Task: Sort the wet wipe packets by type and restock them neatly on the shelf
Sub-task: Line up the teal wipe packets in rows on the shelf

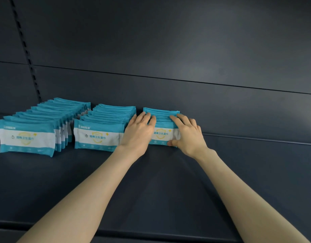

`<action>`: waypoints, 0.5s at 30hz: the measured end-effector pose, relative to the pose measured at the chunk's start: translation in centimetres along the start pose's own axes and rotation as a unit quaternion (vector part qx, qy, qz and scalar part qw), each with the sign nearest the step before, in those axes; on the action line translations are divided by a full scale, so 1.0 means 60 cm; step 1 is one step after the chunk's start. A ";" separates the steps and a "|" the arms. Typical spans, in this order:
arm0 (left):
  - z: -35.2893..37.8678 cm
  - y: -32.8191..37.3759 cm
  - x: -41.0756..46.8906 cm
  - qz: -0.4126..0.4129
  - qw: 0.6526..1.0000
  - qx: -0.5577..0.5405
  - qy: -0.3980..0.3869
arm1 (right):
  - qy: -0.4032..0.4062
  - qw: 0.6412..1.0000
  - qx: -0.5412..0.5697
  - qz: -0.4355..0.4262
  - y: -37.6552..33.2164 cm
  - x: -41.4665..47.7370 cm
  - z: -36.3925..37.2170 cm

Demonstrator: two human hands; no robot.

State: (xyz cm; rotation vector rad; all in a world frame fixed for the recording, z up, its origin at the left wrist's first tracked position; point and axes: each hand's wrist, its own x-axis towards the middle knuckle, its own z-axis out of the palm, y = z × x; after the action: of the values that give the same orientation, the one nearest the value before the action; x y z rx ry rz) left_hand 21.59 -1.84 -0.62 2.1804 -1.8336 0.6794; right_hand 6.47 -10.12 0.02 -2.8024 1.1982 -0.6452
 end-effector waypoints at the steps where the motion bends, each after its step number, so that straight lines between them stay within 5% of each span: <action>1: 0.001 0.000 0.000 0.001 1.000 0.006 0.001 | 0.001 1.000 -0.002 0.000 0.001 -0.001 0.001; 15: -0.069 -0.002 -0.018 -0.008 1.000 -0.005 -0.019 | -0.008 0.999 -0.017 0.027 -0.039 -0.029 -0.054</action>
State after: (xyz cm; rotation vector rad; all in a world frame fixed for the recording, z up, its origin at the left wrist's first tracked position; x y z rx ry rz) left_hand 20.70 0.96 2.48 2.2129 -1.8325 0.6283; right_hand 5.74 -6.81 2.77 -2.7863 1.2889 -0.6046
